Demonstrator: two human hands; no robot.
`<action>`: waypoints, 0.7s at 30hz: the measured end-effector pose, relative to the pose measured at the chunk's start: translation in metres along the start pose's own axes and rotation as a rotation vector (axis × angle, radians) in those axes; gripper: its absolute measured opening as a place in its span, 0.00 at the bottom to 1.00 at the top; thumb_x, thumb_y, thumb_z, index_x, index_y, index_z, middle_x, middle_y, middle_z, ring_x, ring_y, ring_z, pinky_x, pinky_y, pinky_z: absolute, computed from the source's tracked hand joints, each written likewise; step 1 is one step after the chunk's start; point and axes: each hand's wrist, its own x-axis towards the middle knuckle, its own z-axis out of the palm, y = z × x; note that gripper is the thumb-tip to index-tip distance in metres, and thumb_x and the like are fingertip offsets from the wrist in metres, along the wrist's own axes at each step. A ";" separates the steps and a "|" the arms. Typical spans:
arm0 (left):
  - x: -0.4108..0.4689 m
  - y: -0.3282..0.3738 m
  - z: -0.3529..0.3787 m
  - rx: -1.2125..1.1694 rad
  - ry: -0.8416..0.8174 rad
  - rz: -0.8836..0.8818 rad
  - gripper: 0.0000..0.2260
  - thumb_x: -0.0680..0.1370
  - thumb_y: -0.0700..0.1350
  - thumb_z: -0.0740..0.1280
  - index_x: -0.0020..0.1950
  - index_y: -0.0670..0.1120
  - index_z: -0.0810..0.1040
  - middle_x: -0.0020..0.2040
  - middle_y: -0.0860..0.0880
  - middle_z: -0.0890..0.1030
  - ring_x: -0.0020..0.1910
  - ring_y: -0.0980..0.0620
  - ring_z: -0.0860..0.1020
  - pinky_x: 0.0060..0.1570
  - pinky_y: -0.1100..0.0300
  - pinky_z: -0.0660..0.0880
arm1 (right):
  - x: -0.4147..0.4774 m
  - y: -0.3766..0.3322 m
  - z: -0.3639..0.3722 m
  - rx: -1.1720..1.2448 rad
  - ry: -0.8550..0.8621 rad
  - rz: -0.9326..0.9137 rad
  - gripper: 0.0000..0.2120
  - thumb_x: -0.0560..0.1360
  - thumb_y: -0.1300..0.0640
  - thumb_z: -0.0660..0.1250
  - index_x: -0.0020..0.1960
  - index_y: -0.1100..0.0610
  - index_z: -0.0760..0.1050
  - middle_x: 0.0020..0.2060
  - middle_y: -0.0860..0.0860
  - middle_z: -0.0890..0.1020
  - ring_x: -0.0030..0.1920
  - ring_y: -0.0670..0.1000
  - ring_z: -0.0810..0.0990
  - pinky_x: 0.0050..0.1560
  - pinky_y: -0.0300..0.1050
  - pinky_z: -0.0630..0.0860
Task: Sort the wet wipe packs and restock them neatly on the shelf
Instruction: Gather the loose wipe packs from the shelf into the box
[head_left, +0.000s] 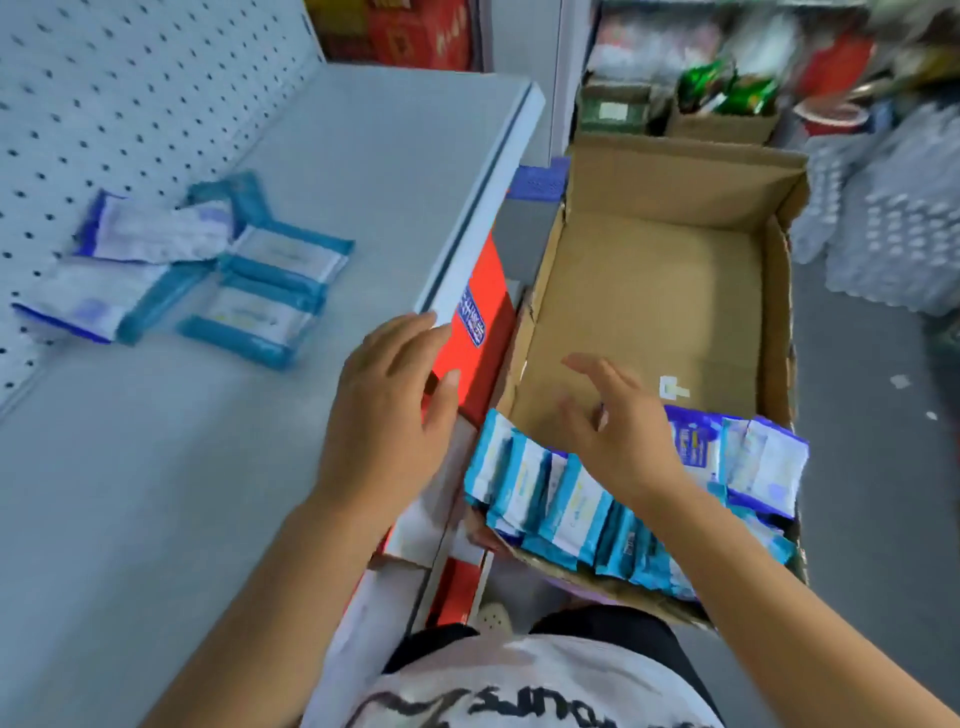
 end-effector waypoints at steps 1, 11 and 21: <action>-0.007 -0.013 -0.015 0.028 0.037 -0.028 0.17 0.79 0.43 0.66 0.66 0.38 0.80 0.67 0.41 0.80 0.67 0.41 0.76 0.70 0.45 0.72 | 0.004 -0.020 0.005 0.005 0.011 -0.081 0.15 0.78 0.57 0.67 0.65 0.56 0.77 0.58 0.50 0.81 0.54 0.51 0.76 0.55 0.36 0.67; -0.046 -0.143 -0.106 0.216 0.187 -0.478 0.17 0.80 0.45 0.69 0.66 0.38 0.78 0.64 0.39 0.80 0.65 0.37 0.75 0.65 0.42 0.74 | 0.068 -0.175 0.082 -0.082 -0.127 -0.376 0.16 0.82 0.49 0.63 0.67 0.54 0.77 0.68 0.48 0.77 0.71 0.49 0.69 0.67 0.44 0.70; -0.011 -0.217 -0.104 0.076 0.438 -0.765 0.23 0.80 0.47 0.68 0.69 0.33 0.71 0.65 0.32 0.74 0.66 0.33 0.70 0.65 0.42 0.68 | 0.176 -0.249 0.138 -0.438 -0.338 0.028 0.22 0.81 0.40 0.60 0.66 0.55 0.70 0.57 0.55 0.78 0.53 0.55 0.78 0.54 0.53 0.80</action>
